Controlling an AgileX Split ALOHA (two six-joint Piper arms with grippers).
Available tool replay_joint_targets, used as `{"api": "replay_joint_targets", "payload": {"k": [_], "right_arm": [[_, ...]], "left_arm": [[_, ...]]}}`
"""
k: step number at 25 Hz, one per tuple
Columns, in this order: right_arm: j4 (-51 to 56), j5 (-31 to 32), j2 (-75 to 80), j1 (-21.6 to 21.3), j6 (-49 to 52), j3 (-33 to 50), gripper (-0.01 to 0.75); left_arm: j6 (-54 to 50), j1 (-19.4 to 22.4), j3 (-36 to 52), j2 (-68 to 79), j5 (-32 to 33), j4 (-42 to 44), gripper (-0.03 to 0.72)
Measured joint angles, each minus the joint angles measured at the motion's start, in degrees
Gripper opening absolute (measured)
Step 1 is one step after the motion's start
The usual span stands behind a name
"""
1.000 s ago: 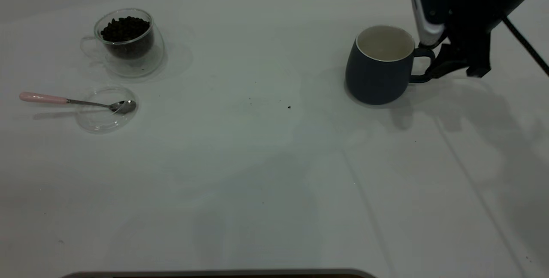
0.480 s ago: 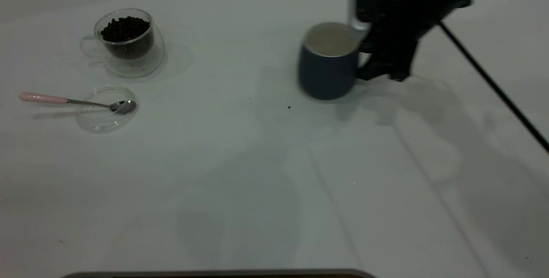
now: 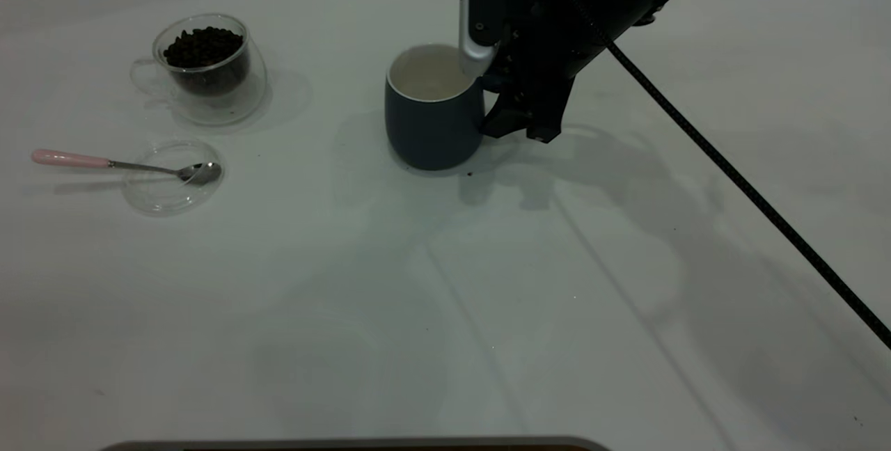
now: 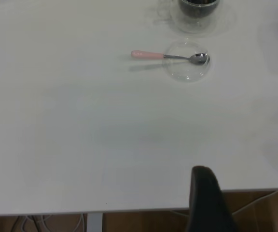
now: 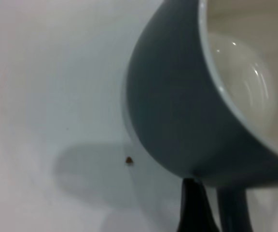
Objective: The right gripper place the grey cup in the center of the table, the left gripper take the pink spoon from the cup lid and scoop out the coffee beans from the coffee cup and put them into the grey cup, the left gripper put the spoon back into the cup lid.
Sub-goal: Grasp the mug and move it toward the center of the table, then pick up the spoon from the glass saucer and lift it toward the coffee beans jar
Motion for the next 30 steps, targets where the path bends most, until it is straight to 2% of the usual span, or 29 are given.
{"api": "replay_joint_targets", "payload": {"k": [3, 8, 10, 13, 15, 18, 20, 23, 24, 26, 30], "right_arm": [[-0.2, -0.41, -0.99, -1.98, 0.83, 1.68, 0.517], [-0.57, -1.5, -9.01, -6.8, 6.53, 10.42, 0.517], [0.55, -2.33, -14.06, -8.07, 13.6, 14.98, 0.517], [3.26, -4.09, -23.96, -8.67, 35.37, 22.77, 0.517], [2.74, 0.94, -30.97, -8.14, 51.74, 26.82, 0.511], [-10.92, 20.09, -40.01, -6.02, 70.05, 28.73, 0.492], [-26.53, 32.34, -44.4, -5.06, 83.31, 29.09, 0.484], [-50.45, 43.37, -51.98, -5.11, 106.57, 30.4, 0.48], [-57.15, 45.15, -54.51, -5.12, 113.45, 31.48, 0.48], [-64.0, 46.23, -61.62, -5.23, 121.17, 34.83, 0.48], [-63.48, 43.33, -76.58, -7.5, 123.82, 45.63, 0.479]], "left_arm": [[0.0, 0.0, 0.0, 0.0, 0.0, 0.0, 0.482], [0.0, 0.0, 0.0, 0.0, 0.0, 0.0, 0.482], [0.0, 0.0, 0.0, 0.0, 0.0, 0.0, 0.482], [0.0, 0.0, 0.0, 0.0, 0.0, 0.0, 0.482], [0.0, 0.0, 0.0, 0.0, 0.0, 0.0, 0.482], [0.0, 0.0, 0.0, 0.0, 0.0, 0.0, 0.482], [0.0, 0.0, 0.0, 0.0, 0.0, 0.0, 0.482], [0.0, 0.0, 0.0, 0.0, 0.0, 0.0, 0.482], [0.0, 0.0, 0.0, 0.0, 0.0, 0.0, 0.482], [0.0, 0.0, 0.0, 0.0, 0.0, 0.0, 0.482], [0.0, 0.0, 0.0, 0.0, 0.0, 0.0, 0.482]]}}
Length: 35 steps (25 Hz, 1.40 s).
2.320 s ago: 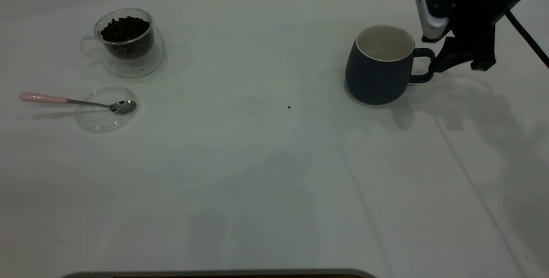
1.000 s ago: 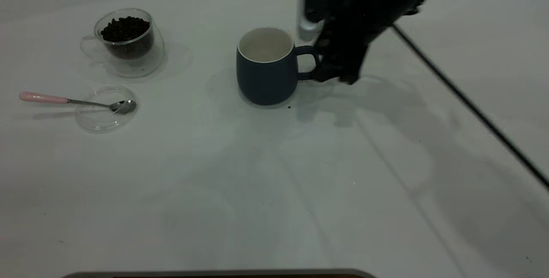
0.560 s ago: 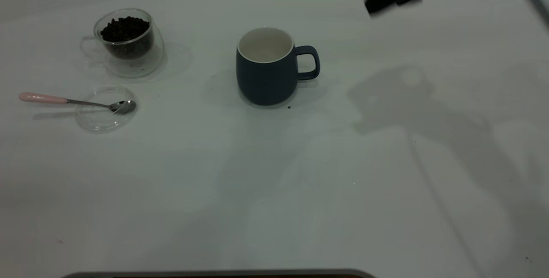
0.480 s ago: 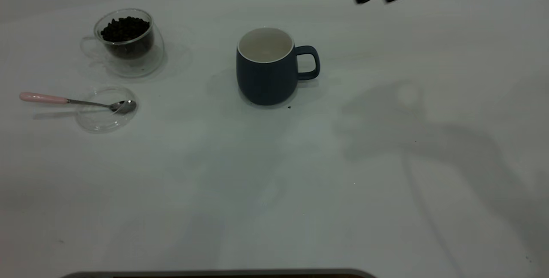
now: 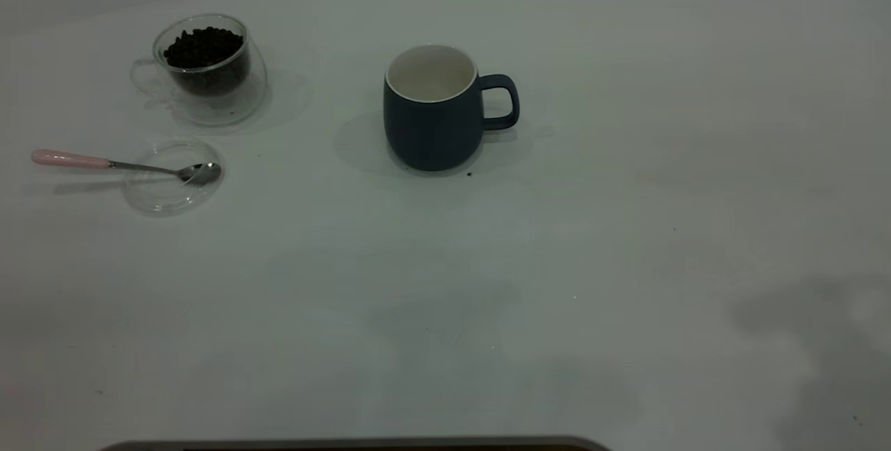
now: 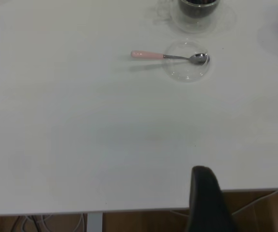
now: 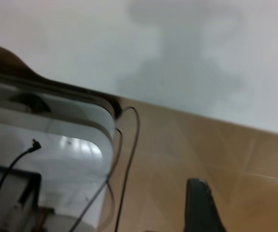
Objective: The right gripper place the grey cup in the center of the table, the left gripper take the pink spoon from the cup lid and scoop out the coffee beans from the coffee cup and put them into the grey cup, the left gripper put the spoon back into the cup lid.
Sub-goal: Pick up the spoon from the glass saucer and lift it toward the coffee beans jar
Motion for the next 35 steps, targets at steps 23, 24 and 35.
{"api": "replay_joint_targets", "payload": {"k": [23, 24, 35], "right_arm": [[1.47, 0.44, -62.37, -13.65, 0.41, 15.3, 0.479], [1.47, 0.57, -63.21, -13.65, 0.41, 15.3, 0.479], [1.63, 0.63, -63.68, -13.54, 0.41, 15.3, 0.478]], "left_arm": [[0.0, 0.0, 0.0, 0.0, 0.0, 0.0, 0.482], [0.0, 0.0, 0.0, 0.0, 0.0, 0.0, 0.482], [0.0, 0.0, 0.0, 0.0, 0.0, 0.0, 0.482]]}}
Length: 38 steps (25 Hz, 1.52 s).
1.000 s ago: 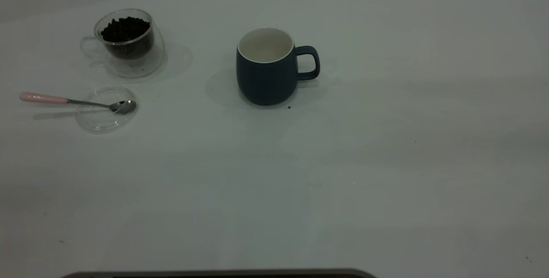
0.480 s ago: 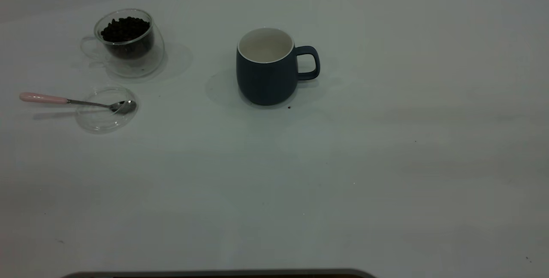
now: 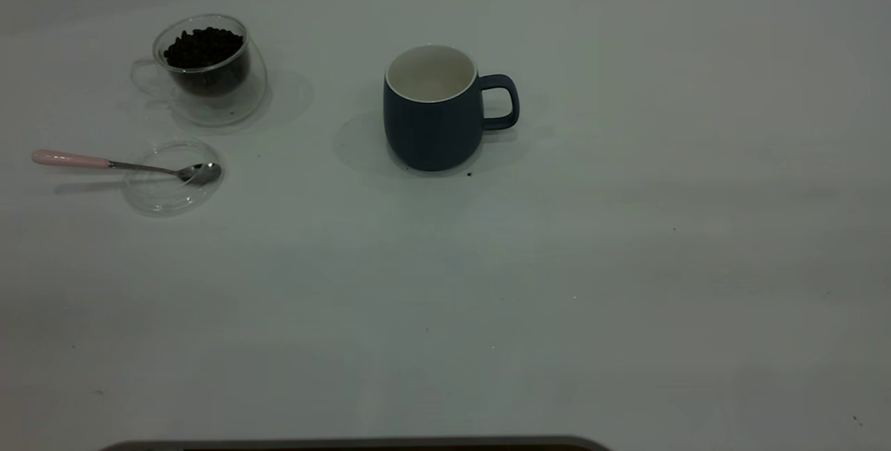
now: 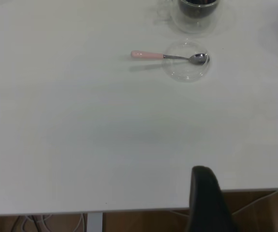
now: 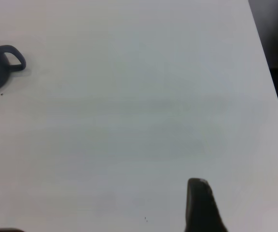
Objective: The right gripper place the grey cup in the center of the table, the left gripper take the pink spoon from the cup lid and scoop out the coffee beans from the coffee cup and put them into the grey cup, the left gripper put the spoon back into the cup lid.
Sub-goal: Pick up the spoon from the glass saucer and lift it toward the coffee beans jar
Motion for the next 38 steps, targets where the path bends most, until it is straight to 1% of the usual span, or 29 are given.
{"api": "replay_joint_targets", "payload": {"k": [10, 14, 17, 20, 22, 24, 26, 30, 33, 36, 38], "right_arm": [[0.0, 0.0, 0.0, 0.0, 0.06, 0.0, 0.478], [0.0, 0.0, 0.0, 0.0, 0.06, 0.0, 0.478], [0.0, 0.0, 0.0, 0.0, 0.06, 0.0, 0.478], [0.0, 0.0, 0.0, 0.0, 0.06, 0.0, 0.478], [0.0, 0.0, 0.0, 0.0, 0.06, 0.0, 0.478], [0.0, 0.0, 0.0, 0.0, 0.06, 0.0, 0.478], [0.0, 0.0, 0.0, 0.0, 0.06, 0.0, 0.478], [0.0, 0.0, 0.0, 0.0, 0.06, 0.0, 0.478], [0.0, 0.0, 0.0, 0.0, 0.06, 0.0, 0.478], [0.0, 0.0, 0.0, 0.0, 0.06, 0.0, 0.478], [0.0, 0.0, 0.0, 0.0, 0.06, 0.0, 0.478]], "left_arm": [[0.0, 0.0, 0.0, 0.0, 0.0, 0.0, 0.482], [-2.79, 0.0, 0.0, 0.37, -0.12, -1.91, 0.482], [-4.2, 0.0, -0.61, 5.12, -2.35, -2.22, 0.48], [-6.83, 0.0, -2.37, 14.41, -8.64, -2.16, 0.48], [-11.69, 0.0, -4.36, 22.98, -12.76, -1.18, 0.48], [-16.84, 0.0, -6.37, 31.46, -15.18, 2.21, 0.48], [-20.37, 0.0, -8.76, 40.48, -16.22, 8.49, 0.48], [-25.71, 0.0, -13.99, 55.2, -16.12, 19.83, 0.48], [-27.72, 0.47, -17.47, 63.9, -16.46, 23.43, 0.48], [-27.75, 3.77, -19.88, 71.42, -18.46, 22.64, 0.479], [-26.17, 7.41, -21.6, 75.81, -19.92, 19.95, 0.475]]}}
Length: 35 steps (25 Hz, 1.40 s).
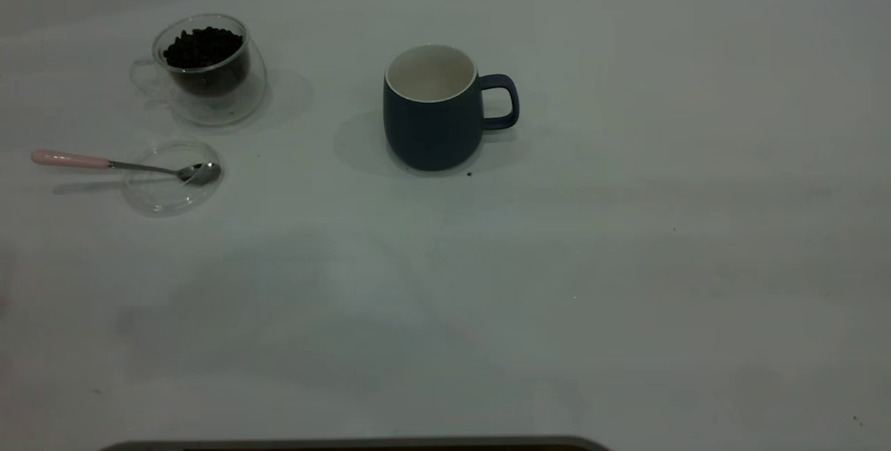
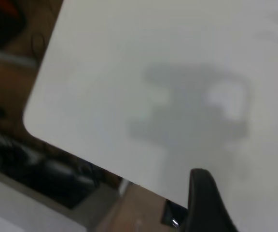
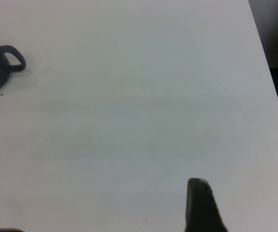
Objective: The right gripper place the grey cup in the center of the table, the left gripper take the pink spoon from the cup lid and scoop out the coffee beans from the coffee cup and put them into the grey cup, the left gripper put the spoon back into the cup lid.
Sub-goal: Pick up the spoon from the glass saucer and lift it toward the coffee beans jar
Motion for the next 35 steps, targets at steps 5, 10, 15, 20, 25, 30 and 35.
{"api": "replay_joint_targets", "payload": {"k": [5, 10, 15, 20, 25, 30, 35], "right_arm": [[0.0, 0.0, 0.0, 0.0, 0.0, 0.0, 0.478], [0.0, 0.0, 0.0, 0.0, 0.06, 0.0, 0.478], [0.0, 0.0, 0.0, 0.0, 0.11, 0.0, 0.476], [0.0, 0.0, 0.0, 0.0, 0.11, 0.0, 0.477], [0.0, 0.0, 0.0, 0.0, 0.11, 0.0, 0.477], [0.0, 0.0, 0.0, 0.0, 0.11, 0.0, 0.477], [0.0, 0.0, 0.0, 0.0, 0.11, 0.0, 0.477]], "left_arm": [[12.6, 8.33, -6.15, 12.2, -2.43, -13.96, 0.458], [26.7, 16.67, -14.9, 27.15, -0.53, -29.42, 0.455], [45.02, 23.57, -25.05, 38.91, 4.97, -42.47, 0.455], [61.39, 26.35, -30.99, 49.52, 10.86, -56.22, 0.447], [75.67, 26.23, -31.93, 58.07, 11.41, -63.3, 0.447], [80.3, 26.23, -32.11, 61.28, 8.82, -67.6, 0.489], [81.18, 26.0, -33.61, 63.63, 8.3, -68.44, 0.629]]}}
